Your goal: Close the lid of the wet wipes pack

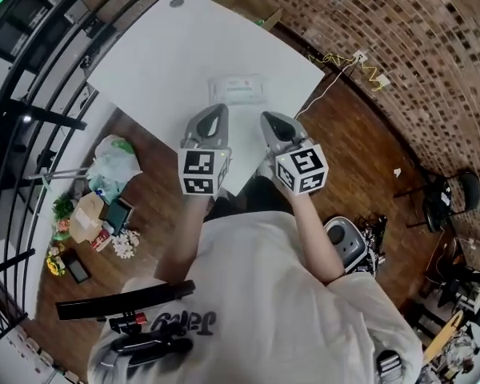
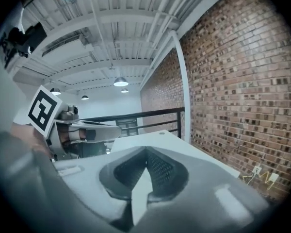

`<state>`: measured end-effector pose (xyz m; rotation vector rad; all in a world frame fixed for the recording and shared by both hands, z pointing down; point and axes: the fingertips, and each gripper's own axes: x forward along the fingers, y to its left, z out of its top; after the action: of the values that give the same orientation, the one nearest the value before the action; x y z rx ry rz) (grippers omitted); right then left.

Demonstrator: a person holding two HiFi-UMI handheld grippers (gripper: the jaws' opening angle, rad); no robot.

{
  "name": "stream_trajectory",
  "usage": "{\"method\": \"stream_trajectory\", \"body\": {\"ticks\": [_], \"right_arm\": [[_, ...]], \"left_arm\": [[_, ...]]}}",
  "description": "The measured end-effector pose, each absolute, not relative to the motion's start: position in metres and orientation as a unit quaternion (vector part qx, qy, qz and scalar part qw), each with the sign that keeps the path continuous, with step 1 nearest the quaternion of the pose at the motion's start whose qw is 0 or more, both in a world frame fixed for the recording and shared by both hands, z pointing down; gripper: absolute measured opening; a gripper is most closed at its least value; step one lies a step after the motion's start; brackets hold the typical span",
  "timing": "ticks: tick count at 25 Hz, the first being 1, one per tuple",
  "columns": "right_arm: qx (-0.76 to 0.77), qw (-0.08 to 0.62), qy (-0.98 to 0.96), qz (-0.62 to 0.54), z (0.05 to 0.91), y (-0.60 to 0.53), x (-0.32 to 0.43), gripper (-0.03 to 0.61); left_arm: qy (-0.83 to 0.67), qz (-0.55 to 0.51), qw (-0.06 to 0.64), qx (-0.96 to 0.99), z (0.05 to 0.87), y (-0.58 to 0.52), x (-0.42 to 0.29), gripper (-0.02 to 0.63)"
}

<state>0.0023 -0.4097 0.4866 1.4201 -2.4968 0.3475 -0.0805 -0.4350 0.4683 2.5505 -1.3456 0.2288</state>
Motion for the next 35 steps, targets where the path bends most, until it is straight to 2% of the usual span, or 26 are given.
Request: {"method": "stream_trajectory", "body": {"ticks": [6, 13, 20, 29, 35], "right_arm": [[0.490, 0.074, -0.864, 0.086, 0.452, -0.384, 0.026, -0.012], [0.458, 0.023, -0.884, 0.084, 0.437, -0.294, 0.055, -0.012], [0.448, 0.049, -0.890, 0.066, 0.441, -0.211, 0.108, -0.012], [0.449, 0.032, -0.892, 0.034, 0.398, -0.165, 0.102, -0.012], [0.454, 0.039, -0.890, 0.031, 0.392, -0.155, 0.076, -0.012]], "left_arm": [[-0.472, 0.067, 0.086, 0.875, 0.438, -0.386, -0.052, 0.017], [-0.524, 0.059, 0.063, 0.848, 0.417, -0.295, -0.028, 0.015], [-0.567, 0.068, 0.070, 0.818, 0.420, -0.195, 0.001, 0.017], [-0.546, 0.055, 0.043, 0.835, 0.390, -0.150, 0.010, 0.017], [-0.554, 0.042, 0.050, 0.830, 0.389, -0.143, -0.030, 0.015]]}}
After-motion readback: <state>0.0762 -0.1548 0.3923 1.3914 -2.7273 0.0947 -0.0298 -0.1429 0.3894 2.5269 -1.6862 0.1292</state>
